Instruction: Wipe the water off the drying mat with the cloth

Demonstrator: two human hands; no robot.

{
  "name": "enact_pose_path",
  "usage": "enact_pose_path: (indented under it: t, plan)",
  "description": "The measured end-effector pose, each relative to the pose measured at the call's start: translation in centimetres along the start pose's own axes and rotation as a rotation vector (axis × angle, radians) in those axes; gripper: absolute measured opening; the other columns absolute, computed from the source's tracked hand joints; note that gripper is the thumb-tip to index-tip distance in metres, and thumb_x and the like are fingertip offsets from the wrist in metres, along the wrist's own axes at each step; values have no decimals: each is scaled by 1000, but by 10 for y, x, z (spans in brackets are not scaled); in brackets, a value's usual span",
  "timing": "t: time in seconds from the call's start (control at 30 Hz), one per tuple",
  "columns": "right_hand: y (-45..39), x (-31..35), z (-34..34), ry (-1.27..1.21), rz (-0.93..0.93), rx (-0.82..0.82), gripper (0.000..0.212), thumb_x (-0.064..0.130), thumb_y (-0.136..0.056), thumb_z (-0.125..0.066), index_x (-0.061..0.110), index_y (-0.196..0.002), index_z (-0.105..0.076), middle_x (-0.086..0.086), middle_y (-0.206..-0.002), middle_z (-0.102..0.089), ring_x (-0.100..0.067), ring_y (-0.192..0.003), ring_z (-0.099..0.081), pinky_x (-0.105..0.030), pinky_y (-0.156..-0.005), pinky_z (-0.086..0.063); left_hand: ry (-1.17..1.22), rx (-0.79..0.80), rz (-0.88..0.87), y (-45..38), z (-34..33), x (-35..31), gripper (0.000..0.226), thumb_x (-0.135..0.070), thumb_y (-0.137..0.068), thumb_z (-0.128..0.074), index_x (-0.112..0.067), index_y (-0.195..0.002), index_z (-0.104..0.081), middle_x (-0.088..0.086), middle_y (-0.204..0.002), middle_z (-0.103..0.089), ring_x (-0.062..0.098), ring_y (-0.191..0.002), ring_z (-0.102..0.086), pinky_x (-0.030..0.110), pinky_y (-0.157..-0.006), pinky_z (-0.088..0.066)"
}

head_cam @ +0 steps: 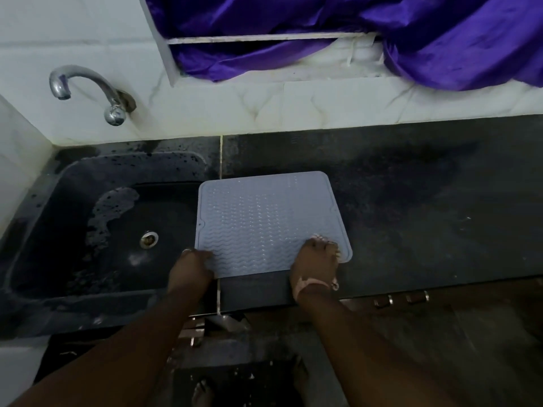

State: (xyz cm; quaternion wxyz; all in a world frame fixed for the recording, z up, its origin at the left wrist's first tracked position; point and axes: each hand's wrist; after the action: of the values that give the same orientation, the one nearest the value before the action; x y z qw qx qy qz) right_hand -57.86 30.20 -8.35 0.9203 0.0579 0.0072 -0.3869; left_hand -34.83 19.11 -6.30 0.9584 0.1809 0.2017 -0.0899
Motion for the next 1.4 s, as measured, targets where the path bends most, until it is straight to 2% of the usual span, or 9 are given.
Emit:
enact_pose_path:
  t: [0.13,0.27,0.37,0.57,0.77,0.97,1.1,1.23,1.4]
  plan:
    - [40,87,0,52,164,88,37,11,-91,-42,-1,-123,-58,-25,-119,-61,-42,-113,-56,-51,-101,-42,-58,51,-137,-13,5,16,43,-11,-84,-69,-26,-124,-71,8,-127,-58,28,-113,-62,36,-98,-50]
    - [73,141,30,-338,365,124,21,13,-92,-49,7,-103,-66,-17,-105,-67,-36,-101,-62,-41,-91,-45,-75,91,-268,-17,17,25,33,-17,-93,-61,-31,-120,-71,8,-122,-62,29,-112,-64,35,-96,-50]
    - [59,103,51,-611,180,44,19,19,-96,-52,12,-89,-67,-9,-87,-70,-30,-85,-67,-33,-73,-50,-114,119,-329,-17,24,36,43,-12,-92,-57,-30,-131,-64,8,-130,-59,30,-119,-61,40,-101,-50]
    - [3,-26,51,-382,-215,-49,23,18,-100,-47,9,-110,-66,-17,-108,-71,-37,-102,-67,-43,-95,-52,-106,109,-340,-11,24,39,47,-6,-94,-53,-24,-137,-59,9,-133,-55,31,-121,-59,43,-101,-50]
    - [36,63,26,-115,-5,91,17,19,-96,-46,17,-98,-63,-6,-98,-68,-24,-91,-64,-39,-85,-48,-176,138,-289,-21,33,34,51,-19,-84,-68,-38,-131,-64,-2,-133,-58,22,-122,-59,35,-99,-49]
    - [81,150,44,-400,362,171,21,12,-92,-51,10,-100,-69,-13,-100,-70,-32,-96,-66,-40,-88,-48,-256,120,-300,-22,33,27,42,-29,-84,-70,-50,-120,-66,-1,-124,-65,22,-107,-67,36,-86,-56]
    - [33,57,57,-494,96,17,19,12,-94,-50,9,-96,-68,-11,-90,-71,-29,-86,-69,-40,-79,-58,-263,121,-255,-20,31,27,46,-28,-86,-71,-42,-129,-64,-2,-132,-58,21,-117,-61,35,-93,-52]
    - [-20,-36,41,-312,-124,-65,21,17,-99,-47,8,-108,-65,-14,-104,-70,-31,-96,-66,-43,-91,-53,-263,136,-253,-19,30,25,51,-22,-83,-72,-39,-130,-64,-1,-133,-56,22,-122,-58,34,-98,-50]
    - [0,22,16,-8,-23,56,18,11,-89,-50,11,-98,-66,-12,-94,-68,-29,-87,-65,-41,-88,-48,-245,174,-250,-26,31,26,52,-23,-79,-75,-40,-128,-65,-1,-132,-56,22,-121,-58,37,-100,-50]
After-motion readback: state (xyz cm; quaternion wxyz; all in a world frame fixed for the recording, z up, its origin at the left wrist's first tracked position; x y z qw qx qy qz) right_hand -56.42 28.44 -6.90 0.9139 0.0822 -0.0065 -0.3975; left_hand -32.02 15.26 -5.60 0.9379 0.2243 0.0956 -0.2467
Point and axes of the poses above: each hand's wrist, its own y-axis away from the middle knuckle, its own z-axis out of the back of the hand, x = y × z
